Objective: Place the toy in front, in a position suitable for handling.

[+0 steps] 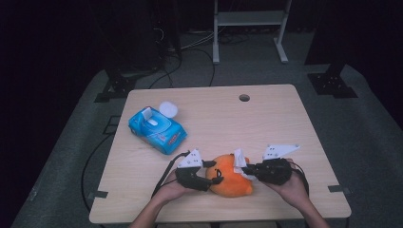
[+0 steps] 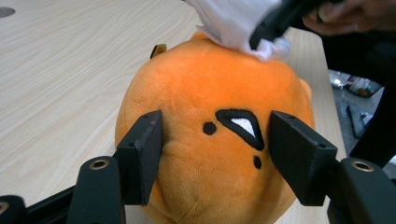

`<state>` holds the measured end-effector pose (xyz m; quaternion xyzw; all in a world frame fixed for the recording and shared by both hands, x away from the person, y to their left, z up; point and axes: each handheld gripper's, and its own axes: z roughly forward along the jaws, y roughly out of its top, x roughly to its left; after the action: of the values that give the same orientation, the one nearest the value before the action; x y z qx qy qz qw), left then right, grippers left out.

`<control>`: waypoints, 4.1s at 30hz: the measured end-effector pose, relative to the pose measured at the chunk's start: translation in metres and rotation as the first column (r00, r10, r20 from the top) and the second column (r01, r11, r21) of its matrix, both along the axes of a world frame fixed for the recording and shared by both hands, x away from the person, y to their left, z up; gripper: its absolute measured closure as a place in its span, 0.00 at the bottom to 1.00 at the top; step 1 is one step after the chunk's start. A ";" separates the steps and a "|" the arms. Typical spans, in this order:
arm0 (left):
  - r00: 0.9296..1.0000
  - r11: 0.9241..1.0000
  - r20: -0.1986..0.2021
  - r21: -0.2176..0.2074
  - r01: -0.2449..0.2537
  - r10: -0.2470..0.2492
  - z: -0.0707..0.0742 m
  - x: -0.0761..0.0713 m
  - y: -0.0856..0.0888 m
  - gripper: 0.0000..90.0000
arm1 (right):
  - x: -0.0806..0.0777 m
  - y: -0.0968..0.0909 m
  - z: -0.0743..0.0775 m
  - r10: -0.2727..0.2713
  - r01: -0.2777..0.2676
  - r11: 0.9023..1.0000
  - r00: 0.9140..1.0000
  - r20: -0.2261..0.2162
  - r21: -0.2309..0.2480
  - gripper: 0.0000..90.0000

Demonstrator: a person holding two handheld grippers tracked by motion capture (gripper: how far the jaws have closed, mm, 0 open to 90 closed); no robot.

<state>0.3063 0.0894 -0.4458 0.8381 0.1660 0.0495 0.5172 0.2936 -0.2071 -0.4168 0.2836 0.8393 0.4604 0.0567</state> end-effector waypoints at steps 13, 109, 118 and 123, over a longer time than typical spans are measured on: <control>1.000 1.000 0.029 0.030 0.006 -0.007 -0.002 -0.003 -0.001 0.44 | 0.016 -0.006 -0.004 -0.070 0.070 0.997 0.998 0.000 0.012 0.93; 0.998 0.996 -0.052 -0.079 -0.032 0.028 0.010 0.014 0.009 0.39 | -0.003 -0.004 -0.002 0.076 -0.076 0.996 0.997 -0.012 -0.048 0.93; 1.000 0.999 -0.022 -0.034 0.002 -0.003 0.004 0.008 0.001 0.44 | -0.005 -0.002 0.004 0.112 -0.113 0.993 0.994 -0.017 -0.028 0.93; 1.000 1.000 0.010 -0.004 0.014 -0.014 0.005 0.005 -0.002 0.44 | -0.003 0.006 0.008 0.088 -0.087 0.996 0.996 0.023 -0.016 0.93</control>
<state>0.3111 0.0874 -0.4408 0.8379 0.1578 0.0496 0.5202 0.2908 -0.2014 -0.4086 0.2406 0.8537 0.4593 0.0487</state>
